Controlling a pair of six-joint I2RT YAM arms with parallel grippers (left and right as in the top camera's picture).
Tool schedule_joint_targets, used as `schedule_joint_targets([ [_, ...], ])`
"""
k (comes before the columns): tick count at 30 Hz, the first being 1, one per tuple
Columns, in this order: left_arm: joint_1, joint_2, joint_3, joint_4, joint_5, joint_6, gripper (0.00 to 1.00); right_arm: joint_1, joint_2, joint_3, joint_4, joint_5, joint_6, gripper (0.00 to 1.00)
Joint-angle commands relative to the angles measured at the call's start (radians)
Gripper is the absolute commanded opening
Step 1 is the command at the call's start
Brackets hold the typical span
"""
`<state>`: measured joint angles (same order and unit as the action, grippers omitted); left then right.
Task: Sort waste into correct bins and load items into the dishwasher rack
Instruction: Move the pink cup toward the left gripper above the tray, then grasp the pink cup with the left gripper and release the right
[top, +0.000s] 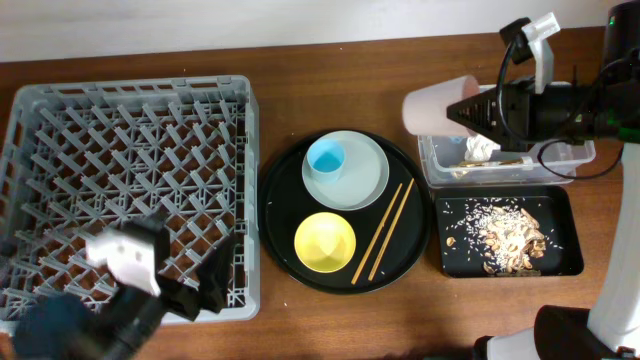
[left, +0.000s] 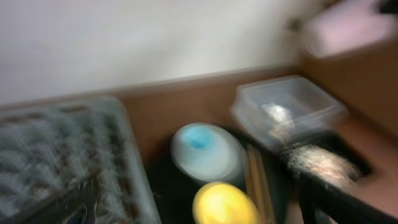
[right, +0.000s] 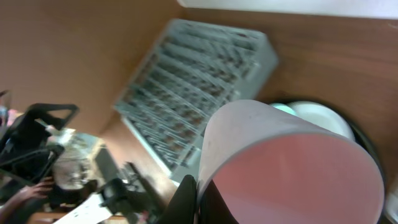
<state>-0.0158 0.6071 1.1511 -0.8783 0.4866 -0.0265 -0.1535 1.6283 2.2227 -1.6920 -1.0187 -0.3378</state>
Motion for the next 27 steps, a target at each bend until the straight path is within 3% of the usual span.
schedule_joint_targets([
  [1, -0.003, 0.336, 0.336, -0.14, 0.243, 0.002, 0.99, 0.024, -0.006, -0.019, -0.006, -0.152, -0.029, 0.04],
  [6, -0.004, 0.534, 0.496, -0.216, 0.326, 0.007, 0.99, 0.088, -0.019, -0.064, -0.006, -0.249, -0.08, 0.04],
  [9, -0.003, 0.61, 0.482, -0.231, 0.633, 0.154, 0.93, 0.122, -0.031, -0.076, -0.006, -0.297, -0.105, 0.04],
  [13, -0.003, 0.722, 0.481, -0.352, 0.961, 0.322, 0.97, 0.165, -0.044, -0.076, -0.006, -0.32, -0.137, 0.04],
  [16, -0.006, 0.798, 0.478, -0.399, 1.049, 0.423, 0.99, 0.186, -0.053, -0.076, -0.006, -0.335, -0.158, 0.04],
  [18, -0.014, 0.836, 0.471, -0.399, 1.088, 0.426, 0.99, 0.204, -0.054, -0.076, -0.006, -0.37, -0.176, 0.04],
  [27, -0.094, 0.886, 0.47, -0.365, 1.087, 0.5, 0.96, 0.365, -0.054, -0.076, -0.006, -0.385, -0.21, 0.04],
])
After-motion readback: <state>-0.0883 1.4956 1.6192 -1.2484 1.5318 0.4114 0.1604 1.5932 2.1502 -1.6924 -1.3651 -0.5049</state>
